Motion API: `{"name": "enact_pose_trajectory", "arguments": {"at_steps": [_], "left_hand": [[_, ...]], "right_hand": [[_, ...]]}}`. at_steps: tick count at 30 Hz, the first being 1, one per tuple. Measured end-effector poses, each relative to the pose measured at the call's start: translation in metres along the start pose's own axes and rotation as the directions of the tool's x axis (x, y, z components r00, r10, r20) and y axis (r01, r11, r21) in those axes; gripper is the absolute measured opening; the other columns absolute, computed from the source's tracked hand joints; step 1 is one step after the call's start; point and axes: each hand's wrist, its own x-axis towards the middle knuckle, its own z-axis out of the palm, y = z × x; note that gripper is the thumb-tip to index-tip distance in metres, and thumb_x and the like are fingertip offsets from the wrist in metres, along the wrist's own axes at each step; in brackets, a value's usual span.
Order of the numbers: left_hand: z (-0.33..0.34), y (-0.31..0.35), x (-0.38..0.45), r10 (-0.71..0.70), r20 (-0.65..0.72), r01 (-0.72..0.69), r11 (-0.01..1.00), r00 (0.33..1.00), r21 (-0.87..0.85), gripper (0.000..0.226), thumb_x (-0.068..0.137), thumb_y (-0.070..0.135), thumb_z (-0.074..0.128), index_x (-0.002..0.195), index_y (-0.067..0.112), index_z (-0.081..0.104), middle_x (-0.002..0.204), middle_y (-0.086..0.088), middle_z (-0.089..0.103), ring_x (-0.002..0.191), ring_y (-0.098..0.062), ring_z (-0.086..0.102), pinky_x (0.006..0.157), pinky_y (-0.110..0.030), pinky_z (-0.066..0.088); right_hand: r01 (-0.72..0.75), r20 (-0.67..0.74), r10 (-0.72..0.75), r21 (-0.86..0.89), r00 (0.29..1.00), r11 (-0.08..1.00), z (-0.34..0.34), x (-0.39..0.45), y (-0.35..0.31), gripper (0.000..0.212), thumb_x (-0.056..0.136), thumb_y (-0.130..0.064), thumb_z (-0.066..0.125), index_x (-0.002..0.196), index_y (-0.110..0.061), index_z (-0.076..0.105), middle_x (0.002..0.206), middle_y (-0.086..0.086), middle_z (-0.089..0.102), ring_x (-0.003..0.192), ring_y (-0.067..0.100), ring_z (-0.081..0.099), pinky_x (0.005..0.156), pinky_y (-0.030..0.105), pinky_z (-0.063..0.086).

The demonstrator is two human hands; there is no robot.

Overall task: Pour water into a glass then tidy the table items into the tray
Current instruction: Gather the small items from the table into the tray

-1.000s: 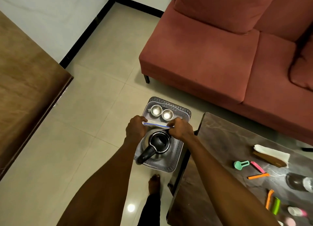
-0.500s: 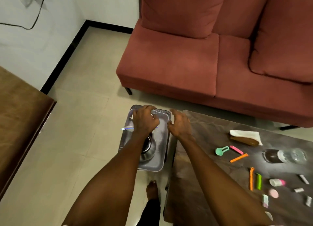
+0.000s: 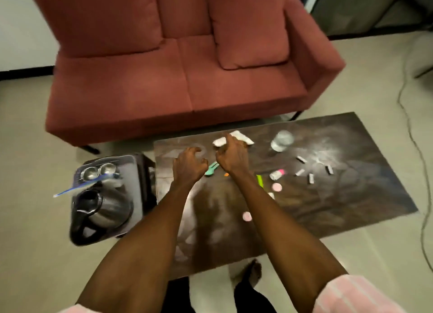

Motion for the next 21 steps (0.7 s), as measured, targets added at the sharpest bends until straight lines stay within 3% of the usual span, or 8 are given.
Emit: {"name": "enact_pose_trajectory", "arguments": {"at_steps": [8, 11, 12, 15, 18, 21], "left_hand": [[0.138, 0.145, -0.065, 0.029, 0.154, -0.009, 0.991, 0.988, -0.133, 0.039, 0.077, 0.028, 0.070, 0.115, 0.020, 0.066, 0.117, -0.006, 0.067, 0.111, -0.029, 0.061, 0.093, -0.037, 0.048], [0.174, 0.185, -0.073, 0.033, 0.223, -0.003, 0.991, 0.974, -0.133, 0.038, 0.077, 0.029, 0.069, 0.113, 0.016, 0.067, 0.117, -0.010, 0.067, 0.110, -0.030, 0.062, 0.093, -0.039, 0.050], [0.184, 0.195, -0.074, 0.041, 0.244, -0.009, 0.992, 0.969, -0.130, 0.036, 0.076, 0.029, 0.069, 0.110, 0.015, 0.069, 0.114, -0.010, 0.069, 0.108, -0.031, 0.063, 0.091, -0.038, 0.051], [0.216, 0.215, -0.071, 0.065, 0.280, -0.025, 0.989, 0.958, -0.145, 0.023, 0.076, 0.025, 0.070, 0.098, 0.016, 0.071, 0.101, -0.008, 0.073, 0.100, -0.030, 0.066, 0.080, -0.031, 0.050], [0.249, 0.224, -0.062, 0.064, 0.324, -0.023, 0.991, 0.944, -0.129, 0.030, 0.077, 0.019, 0.069, 0.106, 0.013, 0.070, 0.107, -0.011, 0.071, 0.106, -0.031, 0.063, 0.088, -0.037, 0.051], [0.284, 0.225, -0.047, 0.096, 0.381, -0.064, 0.993, 0.920, -0.096, 0.029, 0.078, 0.016, 0.069, 0.105, 0.006, 0.069, 0.103, -0.015, 0.071, 0.101, -0.033, 0.064, 0.087, -0.039, 0.050]], "right_hand": [[-0.227, -0.010, 0.227, 0.009, 0.974, 0.974, -0.107, -0.065, 0.179, 0.057, 0.085, -0.023, 0.063, 0.138, -0.010, 0.048, 0.135, 0.016, 0.054, 0.128, 0.037, 0.047, 0.105, 0.041, 0.038], [-0.319, 0.075, 0.312, 0.101, 0.947, 0.942, -0.124, -0.085, 0.236, 0.059, 0.090, -0.036, 0.053, 0.140, -0.005, 0.048, 0.141, 0.021, 0.051, 0.133, 0.034, 0.045, 0.110, 0.035, 0.030], [-0.355, 0.094, 0.344, 0.132, 0.934, 0.926, -0.128, -0.088, 0.250, 0.061, 0.091, -0.039, 0.049, 0.140, -0.004, 0.048, 0.143, 0.021, 0.049, 0.135, 0.033, 0.044, 0.112, 0.033, 0.029], [-0.373, -0.028, 0.377, 0.103, 0.926, 0.922, -0.140, -0.074, 0.283, 0.052, 0.091, -0.027, 0.059, 0.138, -0.007, 0.051, 0.138, 0.016, 0.055, 0.129, 0.032, 0.051, 0.108, 0.035, 0.038], [-0.410, -0.013, 0.413, 0.088, 0.911, 0.908, -0.143, -0.061, 0.312, 0.055, 0.086, -0.022, 0.063, 0.138, -0.007, 0.050, 0.136, 0.016, 0.056, 0.127, 0.036, 0.051, 0.106, 0.038, 0.040], [-0.501, -0.001, 0.505, 0.135, 0.863, 0.855, -0.137, -0.050, 0.345, 0.056, 0.085, -0.021, 0.063, 0.138, -0.008, 0.050, 0.128, 0.016, 0.061, 0.121, 0.037, 0.055, 0.102, 0.039, 0.045]]}}
